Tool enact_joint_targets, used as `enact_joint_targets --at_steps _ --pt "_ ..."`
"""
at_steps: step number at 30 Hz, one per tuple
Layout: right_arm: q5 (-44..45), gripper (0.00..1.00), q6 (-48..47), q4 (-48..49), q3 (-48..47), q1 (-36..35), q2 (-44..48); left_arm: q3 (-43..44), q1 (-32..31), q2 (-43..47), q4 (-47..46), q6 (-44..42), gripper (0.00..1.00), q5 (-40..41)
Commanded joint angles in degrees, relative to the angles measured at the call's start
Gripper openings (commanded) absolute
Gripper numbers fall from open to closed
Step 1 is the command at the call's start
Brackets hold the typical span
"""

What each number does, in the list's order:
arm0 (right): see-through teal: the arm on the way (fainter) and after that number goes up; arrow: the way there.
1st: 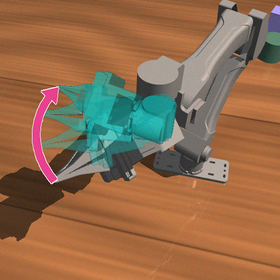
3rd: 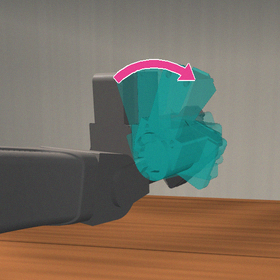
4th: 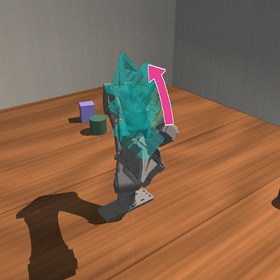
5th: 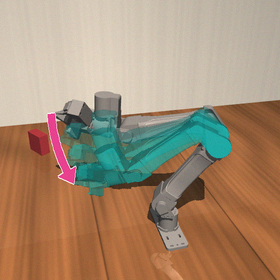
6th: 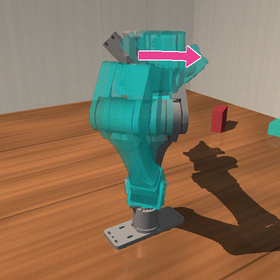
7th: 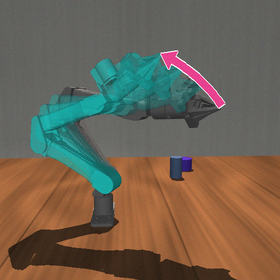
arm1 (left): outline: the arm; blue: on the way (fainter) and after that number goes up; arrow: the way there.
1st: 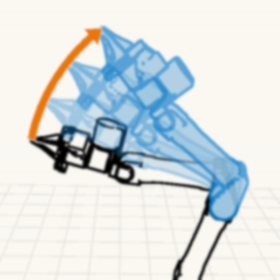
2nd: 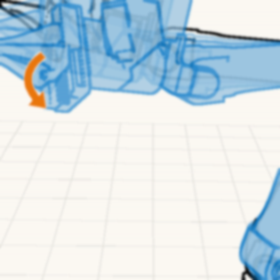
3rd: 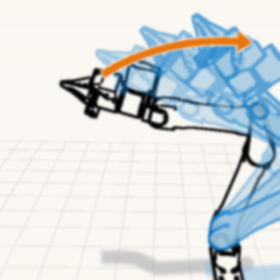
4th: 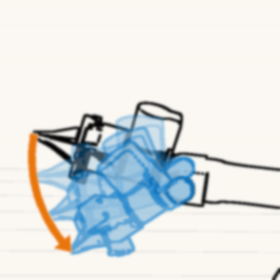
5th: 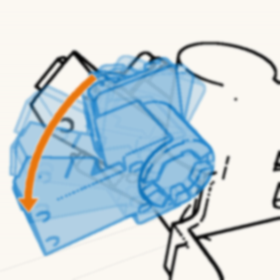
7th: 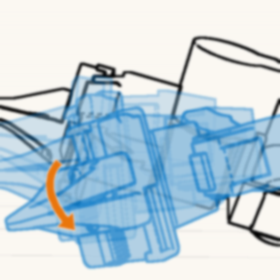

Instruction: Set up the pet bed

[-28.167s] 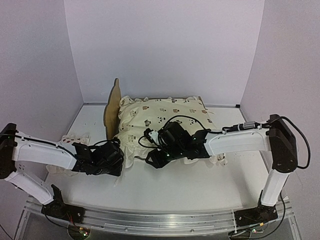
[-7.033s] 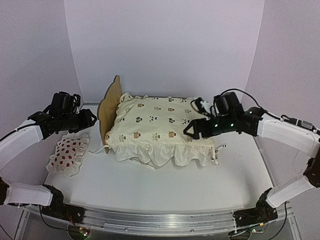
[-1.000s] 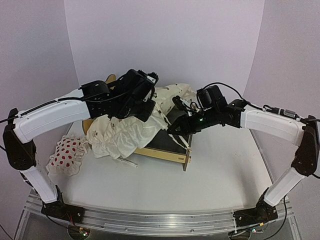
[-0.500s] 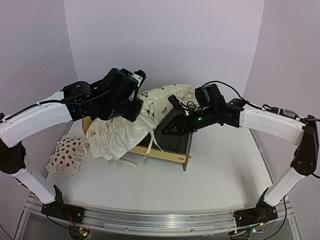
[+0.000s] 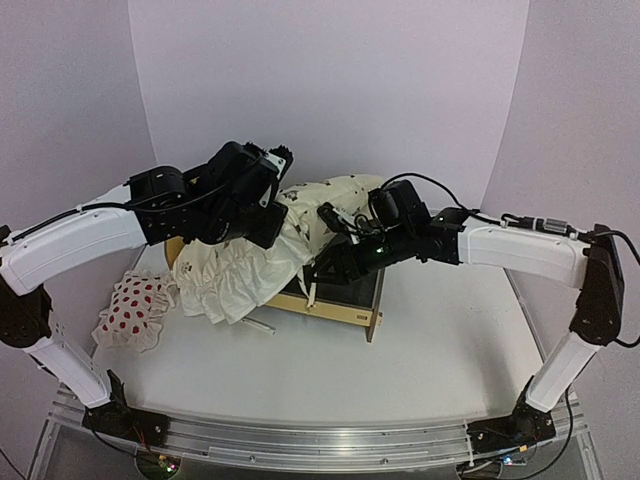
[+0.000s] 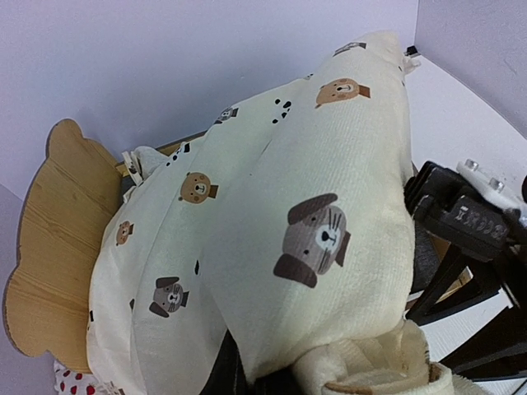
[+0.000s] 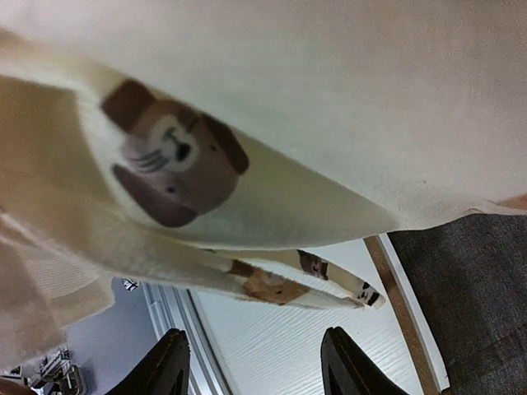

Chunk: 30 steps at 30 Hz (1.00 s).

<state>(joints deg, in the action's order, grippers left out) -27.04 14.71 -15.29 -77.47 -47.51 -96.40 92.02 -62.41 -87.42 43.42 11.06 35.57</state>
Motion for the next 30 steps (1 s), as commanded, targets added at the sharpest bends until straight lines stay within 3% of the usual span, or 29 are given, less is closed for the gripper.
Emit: enact_joint_targets --at_steps 1,12,23,30 --pt "3.87 0.56 -2.68 2.76 -1.04 -1.11 -1.4 -0.91 0.37 0.73 -1.41 1.31 0.01 0.9" --pt "11.21 0.49 -4.43 6.67 1.18 -1.79 -1.55 -1.14 0.36 0.49 -1.32 1.51 0.01 0.64" --pt "13.47 0.03 -4.6 8.87 2.98 -1.97 -1.1 -1.22 0.38 0.14 -1.33 1.42 0.01 0.84" --pt "20.37 0.0 -7.25 6.92 3.74 -1.96 4.61 -1.63 0.38 -0.07 0.66 2.29 0.0 0.1"
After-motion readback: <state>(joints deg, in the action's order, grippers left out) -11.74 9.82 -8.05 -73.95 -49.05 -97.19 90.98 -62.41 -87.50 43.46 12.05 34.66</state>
